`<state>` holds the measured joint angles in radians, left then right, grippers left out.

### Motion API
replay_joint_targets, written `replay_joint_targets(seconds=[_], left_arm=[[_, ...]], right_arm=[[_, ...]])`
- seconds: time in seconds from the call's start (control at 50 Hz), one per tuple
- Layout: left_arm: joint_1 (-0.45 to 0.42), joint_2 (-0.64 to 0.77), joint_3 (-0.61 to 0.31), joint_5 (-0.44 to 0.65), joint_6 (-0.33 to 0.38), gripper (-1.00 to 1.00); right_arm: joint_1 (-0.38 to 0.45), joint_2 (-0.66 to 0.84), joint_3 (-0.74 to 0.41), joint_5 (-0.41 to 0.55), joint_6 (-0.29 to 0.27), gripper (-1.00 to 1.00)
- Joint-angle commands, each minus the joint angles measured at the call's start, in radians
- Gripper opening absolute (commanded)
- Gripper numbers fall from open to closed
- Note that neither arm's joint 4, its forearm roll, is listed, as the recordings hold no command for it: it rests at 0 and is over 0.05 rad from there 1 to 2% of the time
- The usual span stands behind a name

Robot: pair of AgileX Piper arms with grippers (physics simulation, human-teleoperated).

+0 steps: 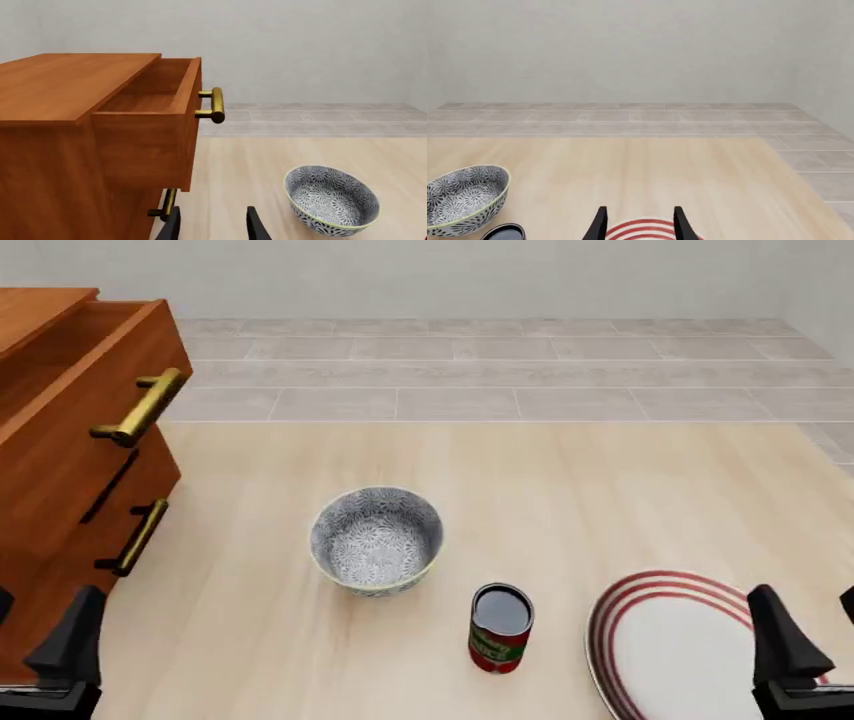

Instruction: Put the bowl on the plate.

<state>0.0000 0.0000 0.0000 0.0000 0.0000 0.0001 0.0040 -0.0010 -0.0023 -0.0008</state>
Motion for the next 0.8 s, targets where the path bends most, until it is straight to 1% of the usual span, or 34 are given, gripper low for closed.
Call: replay_joint_targets(seconds=[0.02,0.24,0.26,0.34,0.4,0.42,0.44,0.5,0.52,0.54,0.56,0.58,0.64,0.66,0.68,0.7,0.72,0.74,0.76,0.8], left_arm=[[0.000,0.000,0.000,0.000,0.000,1.00],[0.000,0.000,0.000,0.000,0.000,1.00],[0.000,0.000,0.000,0.000,0.000,1.00],[0.000,0.000,0.000,0.000,0.000,1.00],[0.000,0.000,0.000,0.000,0.000,1.00],[0.000,0.000,0.000,0.000,0.000,1.00],[0.000,0.000,0.000,0.000,0.000,1.00],[0.000,0.000,0.000,0.000,0.000,1.00],[0.000,0.000,0.000,0.000,0.000,1.00],[0.000,0.000,0.000,0.000,0.000,1.00],[0.000,0.000,0.000,0.000,0.000,1.00],[0.000,0.000,0.000,0.000,0.000,1.00],[0.000,0.000,0.000,0.000,0.000,1.00],[0.000,0.000,0.000,0.000,0.000,1.00],[0.000,0.000,0.000,0.000,0.000,1.00],[0.000,0.000,0.000,0.000,0.000,1.00],[0.000,0.000,0.000,0.000,0.000,1.00],[0.000,0.000,0.000,0.000,0.000,1.00],[0.000,0.000,0.000,0.000,0.000,1.00],[0.000,0.000,0.000,0.000,0.000,1.00]], right_arm=[[0.002,0.032,-0.002,-0.025,-0.006,1.00],[0.007,0.078,-0.001,-0.065,-0.013,1.00],[0.008,0.096,0.000,-0.079,-0.019,1.00],[0.008,0.109,0.000,-0.085,-0.012,1.00],[0.008,0.129,0.000,-0.103,-0.013,1.00],[0.009,0.155,0.000,-0.128,-0.007,1.00],[0.009,0.158,0.000,-0.131,-0.007,1.00],[0.016,0.222,-0.003,-0.194,-0.009,1.00],[0.031,0.271,-0.007,-0.227,-0.028,1.00],[0.045,0.335,-0.011,-0.269,-0.069,1.00],[0.042,0.318,-0.018,-0.263,-0.100,1.00],[0.050,0.336,-0.038,-0.257,-0.063,1.00],[0.059,0.380,-0.069,-0.274,-0.075,1.00],[0.079,0.433,-0.101,-0.291,-0.068,1.00],[0.079,0.433,-0.101,-0.291,-0.068,1.00],[0.090,0.457,-0.116,-0.303,-0.082,1.00],[0.111,0.468,-0.124,-0.305,-0.073,1.00],[0.148,0.529,-0.137,-0.323,-0.087,1.00],[0.144,0.544,-0.144,-0.338,-0.106,1.00],[0.187,0.615,-0.180,-0.344,-0.081,1.00]])
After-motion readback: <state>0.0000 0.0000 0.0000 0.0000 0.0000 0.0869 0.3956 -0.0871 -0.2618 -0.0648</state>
